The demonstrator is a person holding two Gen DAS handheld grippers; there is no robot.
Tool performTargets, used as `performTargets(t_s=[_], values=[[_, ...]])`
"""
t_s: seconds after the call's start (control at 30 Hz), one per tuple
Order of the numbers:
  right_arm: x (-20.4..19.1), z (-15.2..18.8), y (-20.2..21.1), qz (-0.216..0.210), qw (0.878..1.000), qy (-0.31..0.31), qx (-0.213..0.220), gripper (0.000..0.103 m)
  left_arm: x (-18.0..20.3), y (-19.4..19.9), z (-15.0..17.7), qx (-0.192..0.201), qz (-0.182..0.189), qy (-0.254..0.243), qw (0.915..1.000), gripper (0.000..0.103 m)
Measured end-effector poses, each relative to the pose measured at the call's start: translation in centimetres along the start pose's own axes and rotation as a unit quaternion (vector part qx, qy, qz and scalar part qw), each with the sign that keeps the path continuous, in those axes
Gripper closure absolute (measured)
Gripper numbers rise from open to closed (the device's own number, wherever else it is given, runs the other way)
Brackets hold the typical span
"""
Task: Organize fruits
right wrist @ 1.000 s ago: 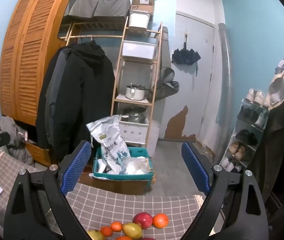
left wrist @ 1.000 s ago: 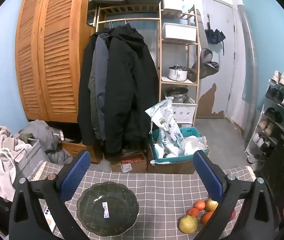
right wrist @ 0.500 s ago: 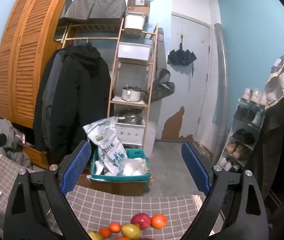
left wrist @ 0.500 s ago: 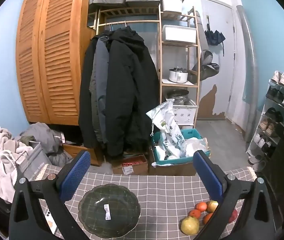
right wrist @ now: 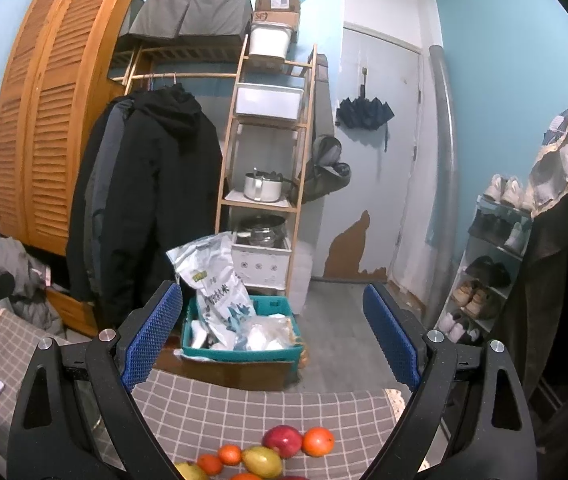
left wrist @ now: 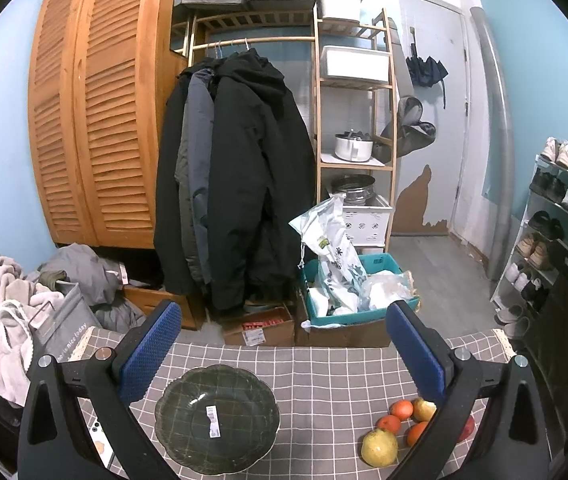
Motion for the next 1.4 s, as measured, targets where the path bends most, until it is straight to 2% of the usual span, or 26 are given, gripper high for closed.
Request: performTargets(t_s=[0.37,0.63,1.03,1.4], values=[[-0.1,0.0,-0.2,-0.006,1.0,-0.003,0.01,0.013,0.0,-0.1,0.1,0.001,0.0,0.003,1.0,0.0],[-0.2,0.5,-0.3,-0.028,0.999,-0.016,0.013,0.013,0.2,-0.1,0.3,-0.001,0.002,0.004,1.0,0.0],[-1.1,0.7,-0.5,-0.025,1.0,0.011,-0.008,0.013,0.1,-0.1,0.3,-0.001,0.002,0.004,1.0,0.0],[-1.0,0.4,-0.3,-0.019,1.0,0.017,-0.006,0.013,0.1,0.0,0.3,-0.001,0.002,0.004,1.0,0.0]])
Point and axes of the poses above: each gripper's, at about its wrist camera, not at the fingertips, and y roughly against the way its jaws point, x to its right, z to its underside, the point moved 4 cm from there along -y, roughly the way its jaws point, and after that the axes turned 15 degrees about -z, right-handed, at the moved point
